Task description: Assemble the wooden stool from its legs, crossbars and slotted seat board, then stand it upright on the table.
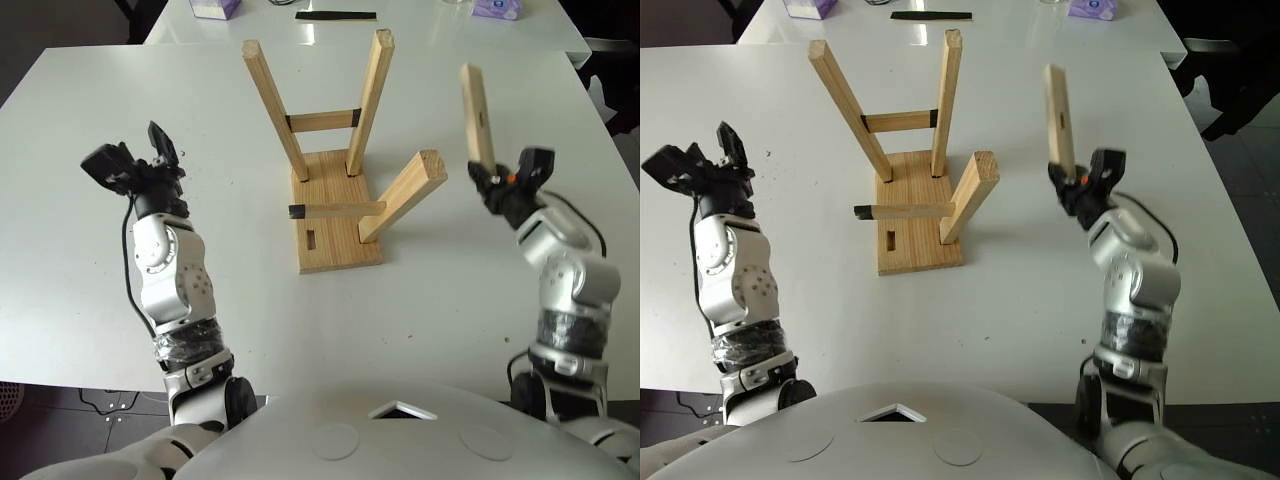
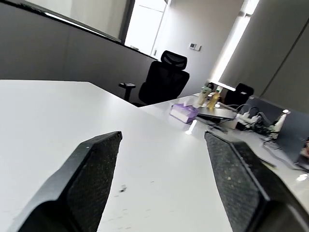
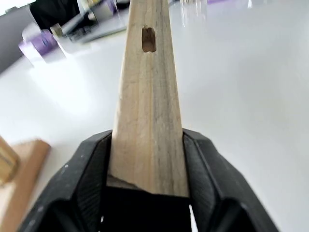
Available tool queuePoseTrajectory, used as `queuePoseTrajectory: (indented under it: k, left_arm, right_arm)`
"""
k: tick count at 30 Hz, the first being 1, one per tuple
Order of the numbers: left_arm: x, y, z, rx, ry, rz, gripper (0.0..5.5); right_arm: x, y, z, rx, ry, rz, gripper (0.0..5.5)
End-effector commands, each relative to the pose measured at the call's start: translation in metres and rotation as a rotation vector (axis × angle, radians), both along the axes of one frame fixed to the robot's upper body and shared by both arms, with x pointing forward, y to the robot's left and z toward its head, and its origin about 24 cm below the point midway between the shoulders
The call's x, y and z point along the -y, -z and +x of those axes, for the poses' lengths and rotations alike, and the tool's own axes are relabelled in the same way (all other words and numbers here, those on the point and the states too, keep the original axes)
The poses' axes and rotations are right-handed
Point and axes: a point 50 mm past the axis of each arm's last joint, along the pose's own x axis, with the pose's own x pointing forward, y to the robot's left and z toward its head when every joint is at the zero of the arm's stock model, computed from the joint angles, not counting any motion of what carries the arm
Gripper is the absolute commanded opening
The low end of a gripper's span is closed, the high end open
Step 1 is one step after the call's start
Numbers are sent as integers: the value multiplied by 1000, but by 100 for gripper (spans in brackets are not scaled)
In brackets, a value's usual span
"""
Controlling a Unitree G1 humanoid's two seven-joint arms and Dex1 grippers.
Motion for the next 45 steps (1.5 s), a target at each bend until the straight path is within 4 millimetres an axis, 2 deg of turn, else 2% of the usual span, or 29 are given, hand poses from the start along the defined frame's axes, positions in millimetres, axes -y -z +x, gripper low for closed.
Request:
queuePoseTrajectory:
  k: [1, 4, 6, 8, 9, 13, 18, 23, 31, 38, 45]
  left_arm:
    - [0, -66, 27, 248, 325, -264, 320]
    - [25, -102, 26, 314, 589, -274, 320]
    - [43, -121, 19, 355, 794, -288, 320]
    - [54, -137, 9, 411, 972, -311, 320]
    - [57, -144, 2, 446, 1052, -323, 338]
    - [65, -161, -14, 494, 1233, -331, 392]
    - [74, -169, -23, 485, 1397, -373, 396]
    - [89, -164, -30, 418, 1509, -337, 396]
    - [99, -165, -35, 408, 1598, -285, 396]
    - [97, -164, -40, 406, 1613, -249, 396]
    - [95, -163, -40, 386, 1621, -220, 282]
  right_arm:
    - [-32, -82, 26, 259, -357, 370, 208]
    - [-48, -119, 9, 395, -638, 473, 208]
    - [-53, -134, -3, 436, -778, 500, 208]
    - [-59, -145, -13, 449, -894, 499, 208]
    - [-62, -149, -17, 446, -946, 490, 208]
    - [-66, -162, -27, 438, -1073, 444, 208]
    - [-68, -168, -38, 401, -1209, 371, 208]
    - [-73, -162, -47, 335, -1313, 321, 208]
    - [-77, -151, -56, 271, -1397, 321, 208]
    - [-74, -143, -58, 235, -1387, 316, 208]
    - [-78, -137, -61, 201, -1410, 303, 208]
